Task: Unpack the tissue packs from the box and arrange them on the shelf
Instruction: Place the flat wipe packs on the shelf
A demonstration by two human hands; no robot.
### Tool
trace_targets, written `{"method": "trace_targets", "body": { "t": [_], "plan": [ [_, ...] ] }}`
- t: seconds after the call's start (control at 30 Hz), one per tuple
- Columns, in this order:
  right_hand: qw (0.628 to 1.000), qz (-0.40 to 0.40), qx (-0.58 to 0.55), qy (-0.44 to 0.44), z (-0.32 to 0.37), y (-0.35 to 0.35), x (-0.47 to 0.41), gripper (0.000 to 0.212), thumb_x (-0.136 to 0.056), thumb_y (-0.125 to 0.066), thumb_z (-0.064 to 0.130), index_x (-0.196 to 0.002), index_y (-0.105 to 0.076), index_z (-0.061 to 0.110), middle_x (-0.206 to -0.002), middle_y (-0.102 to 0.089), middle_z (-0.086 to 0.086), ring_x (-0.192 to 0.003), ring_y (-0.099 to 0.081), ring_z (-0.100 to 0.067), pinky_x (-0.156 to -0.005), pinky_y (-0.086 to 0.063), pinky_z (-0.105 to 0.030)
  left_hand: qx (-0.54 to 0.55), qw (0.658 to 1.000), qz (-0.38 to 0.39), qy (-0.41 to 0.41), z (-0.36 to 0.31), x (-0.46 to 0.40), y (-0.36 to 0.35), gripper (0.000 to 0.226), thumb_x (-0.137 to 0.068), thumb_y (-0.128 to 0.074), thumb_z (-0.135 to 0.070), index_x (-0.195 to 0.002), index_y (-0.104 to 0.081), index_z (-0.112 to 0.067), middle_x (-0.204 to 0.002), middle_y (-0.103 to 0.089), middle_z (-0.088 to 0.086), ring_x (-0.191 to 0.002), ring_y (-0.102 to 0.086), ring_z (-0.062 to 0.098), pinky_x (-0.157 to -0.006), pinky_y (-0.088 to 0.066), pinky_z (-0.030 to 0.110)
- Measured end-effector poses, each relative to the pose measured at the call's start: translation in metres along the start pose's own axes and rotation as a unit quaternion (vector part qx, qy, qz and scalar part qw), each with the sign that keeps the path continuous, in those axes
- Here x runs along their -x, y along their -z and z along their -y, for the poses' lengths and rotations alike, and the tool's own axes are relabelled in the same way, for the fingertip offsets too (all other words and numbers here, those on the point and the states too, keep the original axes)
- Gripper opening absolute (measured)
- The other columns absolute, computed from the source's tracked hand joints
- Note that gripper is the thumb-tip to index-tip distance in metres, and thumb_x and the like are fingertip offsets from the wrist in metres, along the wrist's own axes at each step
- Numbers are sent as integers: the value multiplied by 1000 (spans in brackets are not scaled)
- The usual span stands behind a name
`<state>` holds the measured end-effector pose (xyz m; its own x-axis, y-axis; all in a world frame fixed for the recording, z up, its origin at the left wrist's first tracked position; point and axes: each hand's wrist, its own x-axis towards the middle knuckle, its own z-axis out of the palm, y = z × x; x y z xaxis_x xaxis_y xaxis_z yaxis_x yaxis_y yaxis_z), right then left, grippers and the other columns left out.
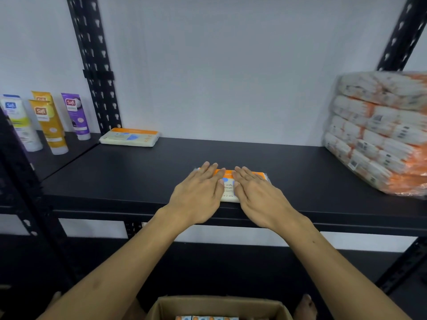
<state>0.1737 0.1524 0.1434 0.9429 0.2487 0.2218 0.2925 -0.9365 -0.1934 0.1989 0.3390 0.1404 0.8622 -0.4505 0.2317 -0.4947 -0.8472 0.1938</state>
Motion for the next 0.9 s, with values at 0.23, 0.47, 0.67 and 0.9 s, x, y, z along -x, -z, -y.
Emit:
{"method": "trace_targets", "body": {
  "t": [0.23, 0.47, 0.67, 0.9],
  "plan": [
    [999, 20, 5, -28, -8, 6, 8, 55, -110, -18, 38, -161, -18, 16, -168, -15, 5, -154, -9, -7, -122, -3, -22, 23, 998, 53, 14, 9, 6, 12, 54, -109, -16, -48, -162, -9, -38, -171, -2, -11, -156, 4, 7, -128, -7, 39],
    [993, 46, 112, -14, -9, 26, 13, 66, -105, -16, 54, -159, -26, 17, -165, -28, 3, -151, -26, -13, -123, -21, -32, 52, 991, 102, 73, 19, 8, 28, 70, -99, -11, -70, -162, -2, -40, -171, -4, -7, -157, -2, 16, -127, -8, 46],
    [983, 61, 93, 144, 4, 43, -8, 59, -103, -10, 60, -160, -10, 41, -168, -5, 16, -154, 4, -1, -127, 2, -31, 77, 988, 60, 123, 57, 14, 60, 72, -100, -2, -64, -161, -18, -28, -169, -18, -4, -156, -10, 13, -127, -9, 45],
    [975, 162, 34, 149, 14, 12, -37, 58, -101, -5, 61, -157, 4, 48, -163, 15, 26, -147, 21, 8, -127, 7, -36, 14, 974, 47, 223, 158, 26, 84, 72, -103, -13, -59, -155, -39, -16, -163, -34, 8, -155, -21, 25, -123, -19, 45]
  ]
}}
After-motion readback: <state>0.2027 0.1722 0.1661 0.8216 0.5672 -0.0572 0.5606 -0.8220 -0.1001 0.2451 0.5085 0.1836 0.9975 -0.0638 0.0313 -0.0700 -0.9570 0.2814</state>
